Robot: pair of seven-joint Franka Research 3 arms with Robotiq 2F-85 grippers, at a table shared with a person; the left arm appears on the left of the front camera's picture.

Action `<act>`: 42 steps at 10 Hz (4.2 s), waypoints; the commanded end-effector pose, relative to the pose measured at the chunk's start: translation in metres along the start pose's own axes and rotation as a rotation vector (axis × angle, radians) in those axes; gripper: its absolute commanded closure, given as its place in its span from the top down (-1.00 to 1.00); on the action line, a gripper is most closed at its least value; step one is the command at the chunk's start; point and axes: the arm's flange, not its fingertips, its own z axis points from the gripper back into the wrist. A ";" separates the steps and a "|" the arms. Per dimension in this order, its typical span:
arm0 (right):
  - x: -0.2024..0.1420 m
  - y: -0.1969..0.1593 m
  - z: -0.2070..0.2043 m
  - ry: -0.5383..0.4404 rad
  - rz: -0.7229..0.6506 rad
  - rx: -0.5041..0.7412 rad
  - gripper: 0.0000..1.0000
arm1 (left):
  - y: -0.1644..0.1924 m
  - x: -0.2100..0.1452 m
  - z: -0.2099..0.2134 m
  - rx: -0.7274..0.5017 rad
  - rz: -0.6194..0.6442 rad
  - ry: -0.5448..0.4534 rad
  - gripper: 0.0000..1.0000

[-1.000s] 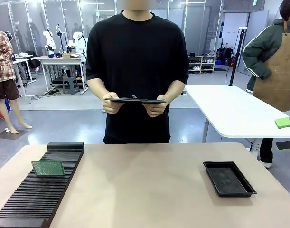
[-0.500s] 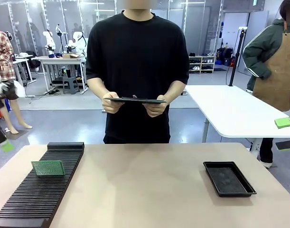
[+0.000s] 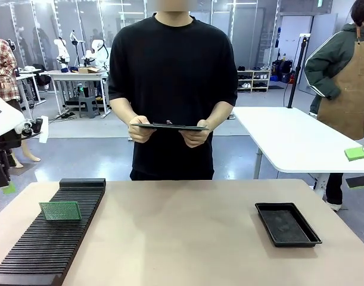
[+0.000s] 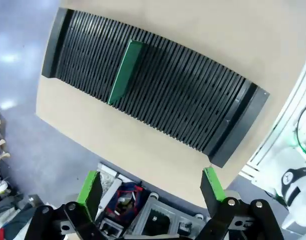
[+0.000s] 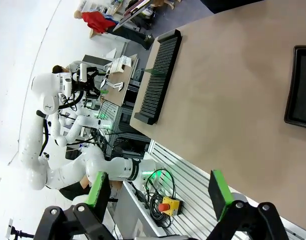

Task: Inspect the PCB.
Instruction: Pick up the Blank PCB and present it to the human.

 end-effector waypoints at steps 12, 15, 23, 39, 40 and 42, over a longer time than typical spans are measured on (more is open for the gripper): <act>0.002 0.000 0.000 -0.006 0.020 0.013 1.00 | 0.077 -0.007 -0.148 -0.108 -0.446 -0.124 1.00; 0.002 0.000 0.000 -0.006 0.020 0.013 1.00 | 0.092 0.002 -0.170 -0.132 -0.390 -0.156 1.00; 0.002 0.000 0.000 -0.006 0.020 0.013 1.00 | 0.109 0.016 -0.227 -0.238 -0.355 -0.114 0.01; 0.002 0.000 0.000 -0.006 0.020 0.013 1.00 | 0.108 0.014 -0.170 -0.201 -0.255 -0.139 -1.00; 0.002 0.000 0.000 -0.006 0.020 0.013 1.00 | 0.106 0.008 -0.142 -0.185 -0.230 -0.186 -1.00; 0.002 0.000 0.000 -0.006 0.020 0.013 1.00 | 0.101 -0.002 -0.100 -0.198 -0.126 -0.241 -1.00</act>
